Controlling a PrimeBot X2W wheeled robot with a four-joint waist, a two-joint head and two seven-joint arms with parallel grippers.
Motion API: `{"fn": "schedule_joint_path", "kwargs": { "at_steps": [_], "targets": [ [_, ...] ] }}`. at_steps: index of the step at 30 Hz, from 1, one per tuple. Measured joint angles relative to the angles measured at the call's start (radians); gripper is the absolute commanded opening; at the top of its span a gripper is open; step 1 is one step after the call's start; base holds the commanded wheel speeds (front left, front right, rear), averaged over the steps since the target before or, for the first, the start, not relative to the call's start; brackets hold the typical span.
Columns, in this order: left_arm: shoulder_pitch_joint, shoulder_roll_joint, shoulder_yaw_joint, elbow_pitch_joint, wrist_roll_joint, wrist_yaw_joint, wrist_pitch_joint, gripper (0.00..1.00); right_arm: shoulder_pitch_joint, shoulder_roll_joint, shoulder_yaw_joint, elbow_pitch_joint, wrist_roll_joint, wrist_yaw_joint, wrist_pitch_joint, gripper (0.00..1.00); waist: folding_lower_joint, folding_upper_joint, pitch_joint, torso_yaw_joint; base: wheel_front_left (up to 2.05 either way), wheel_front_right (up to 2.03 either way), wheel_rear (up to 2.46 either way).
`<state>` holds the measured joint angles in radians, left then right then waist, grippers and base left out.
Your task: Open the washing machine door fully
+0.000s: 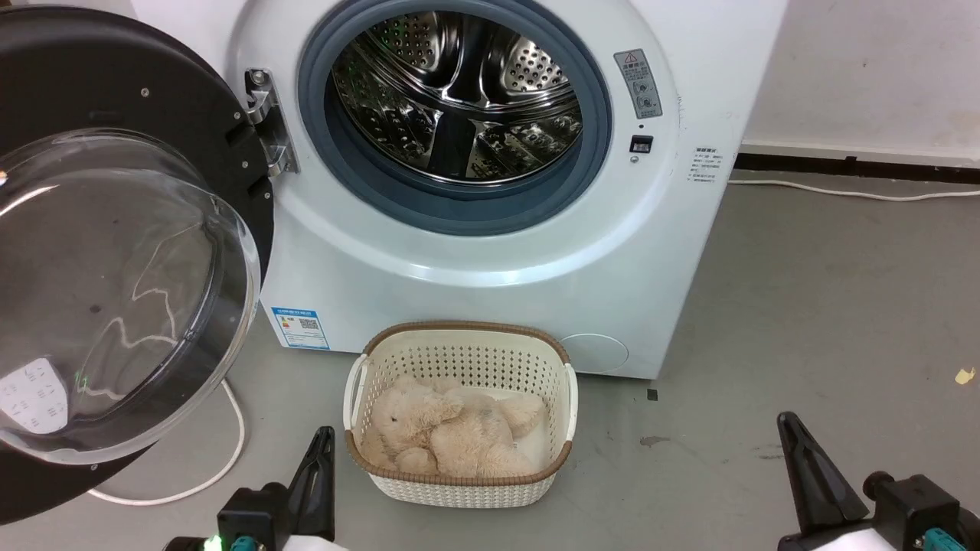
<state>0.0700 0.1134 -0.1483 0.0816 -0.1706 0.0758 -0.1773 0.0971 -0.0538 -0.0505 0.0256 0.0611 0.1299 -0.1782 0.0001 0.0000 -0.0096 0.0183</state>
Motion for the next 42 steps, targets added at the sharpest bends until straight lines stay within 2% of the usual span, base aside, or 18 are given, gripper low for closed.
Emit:
{"fn": "schedule_joint_path", "kwargs": {
  "at_steps": [42],
  "targets": [
    [-0.030,-0.033,0.075,-0.042,0.087,-0.041,0.091,0.00,-0.046,0.000,0.026,-0.009,-0.028,0.000,0.093,0.00,0.0000,-0.0001,0.005,-0.010,0.00,0.00,0.00]
  ]
}}
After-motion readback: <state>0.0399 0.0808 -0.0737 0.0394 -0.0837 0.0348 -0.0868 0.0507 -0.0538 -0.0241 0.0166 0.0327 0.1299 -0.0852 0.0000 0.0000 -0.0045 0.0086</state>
